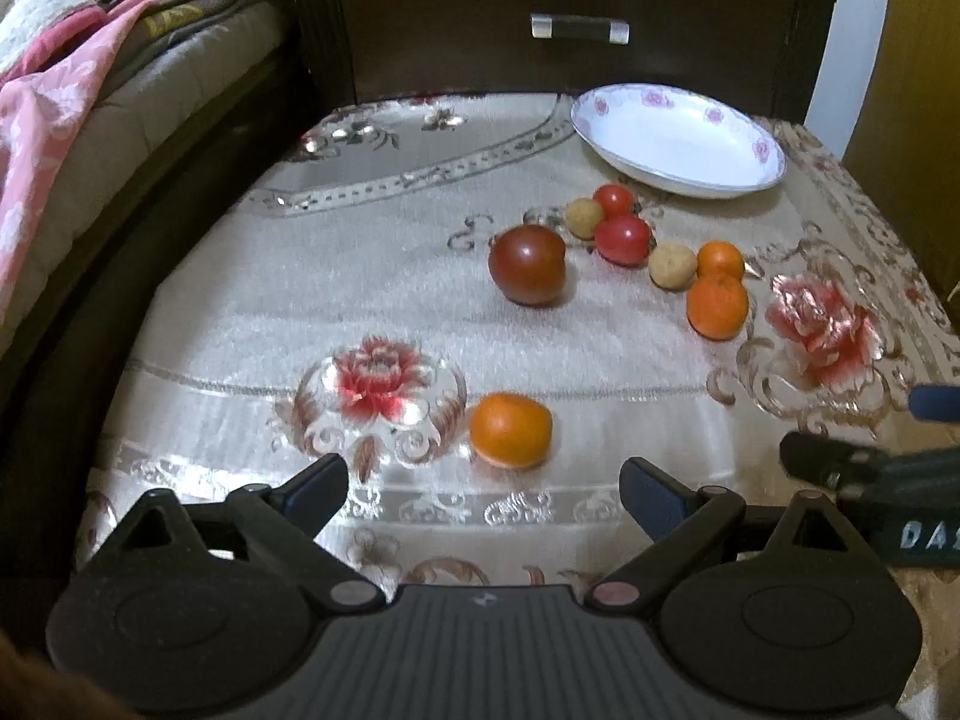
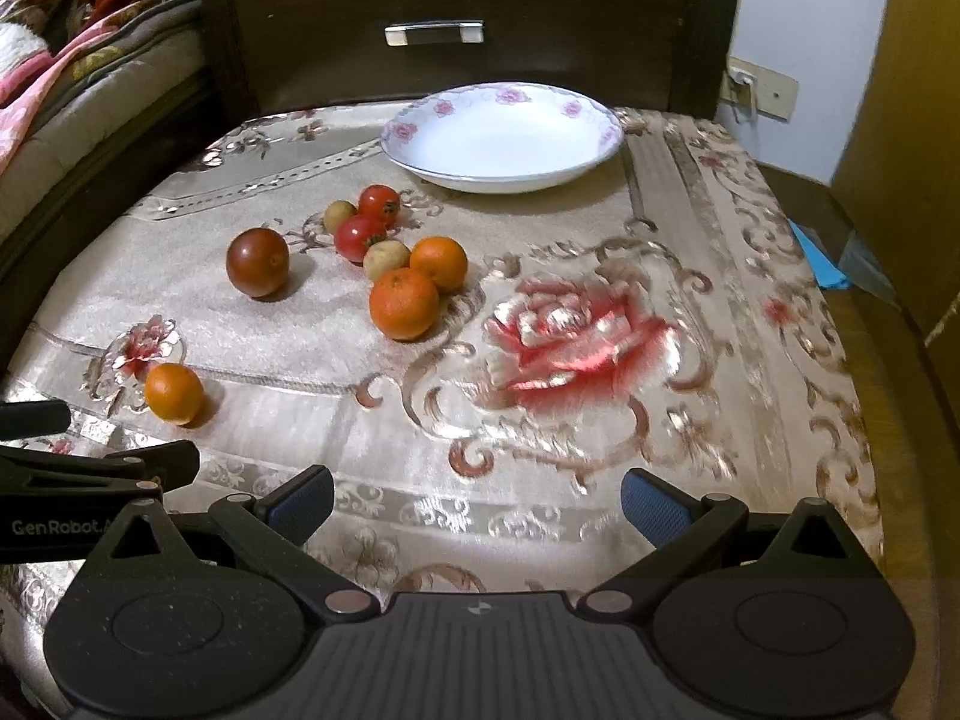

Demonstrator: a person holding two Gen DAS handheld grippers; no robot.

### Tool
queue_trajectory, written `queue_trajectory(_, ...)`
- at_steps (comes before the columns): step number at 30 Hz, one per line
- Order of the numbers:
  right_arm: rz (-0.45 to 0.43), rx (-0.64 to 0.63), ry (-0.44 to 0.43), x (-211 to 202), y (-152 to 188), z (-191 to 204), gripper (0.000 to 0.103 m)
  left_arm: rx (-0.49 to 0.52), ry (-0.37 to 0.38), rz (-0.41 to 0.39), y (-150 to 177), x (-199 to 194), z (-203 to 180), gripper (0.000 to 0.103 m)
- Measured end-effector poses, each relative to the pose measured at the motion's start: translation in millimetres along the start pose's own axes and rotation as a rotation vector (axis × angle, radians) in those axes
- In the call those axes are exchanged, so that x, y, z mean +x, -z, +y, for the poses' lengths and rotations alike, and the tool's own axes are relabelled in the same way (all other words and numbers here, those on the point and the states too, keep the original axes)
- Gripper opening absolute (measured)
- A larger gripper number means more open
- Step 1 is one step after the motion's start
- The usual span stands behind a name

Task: Organize fruits
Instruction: 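Grasp the lone orange with the left gripper while the right gripper grasps another orange, then carry both oranges over the white bowl and open both grippers to drop them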

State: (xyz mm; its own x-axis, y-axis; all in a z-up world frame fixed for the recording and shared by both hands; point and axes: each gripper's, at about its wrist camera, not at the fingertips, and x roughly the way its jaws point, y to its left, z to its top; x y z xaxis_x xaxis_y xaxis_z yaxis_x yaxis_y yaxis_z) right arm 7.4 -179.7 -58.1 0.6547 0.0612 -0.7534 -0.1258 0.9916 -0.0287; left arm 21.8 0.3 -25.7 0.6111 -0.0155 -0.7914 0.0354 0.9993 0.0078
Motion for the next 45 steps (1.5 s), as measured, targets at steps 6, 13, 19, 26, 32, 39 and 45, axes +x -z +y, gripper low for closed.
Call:
queue_trajectory(6, -0.034, -0.024, -0.021, 3, -20, -5, 0.094, 0.014, -0.028, 0.009, -3, 10, 1, 0.093)
queue_trajectory(13, -0.036, -0.035, -0.079, 14, -36, -12, 0.086, 0.038, -0.044, 0.005, -8, 23, -4, 0.077)
queue_trajectory(19, -0.049, -0.058, -0.132, 29, -47, -10, 0.079, 0.098, -0.057, -0.012, -9, 27, -13, 0.071)
queue_trajectory(26, -0.037, -0.084, -0.150, 47, -54, -3, 0.062, 0.089, -0.041, -0.020, -9, 29, -10, 0.072)
queue_trajectory(32, -0.030, -0.083, -0.160, 59, -56, -3, 0.051, 0.112, -0.070, -0.039, -7, 29, -12, 0.080)
queue_trajectory(39, -0.026, -0.103, -0.171, 60, -58, 0, 0.044, 0.119, -0.012, -0.023, -10, 28, -14, 0.055)
queue_trajectory(45, -0.005, -0.084, -0.213, 57, -59, -4, 0.026, 0.124, 0.018, -0.004, -11, 26, -16, 0.041)
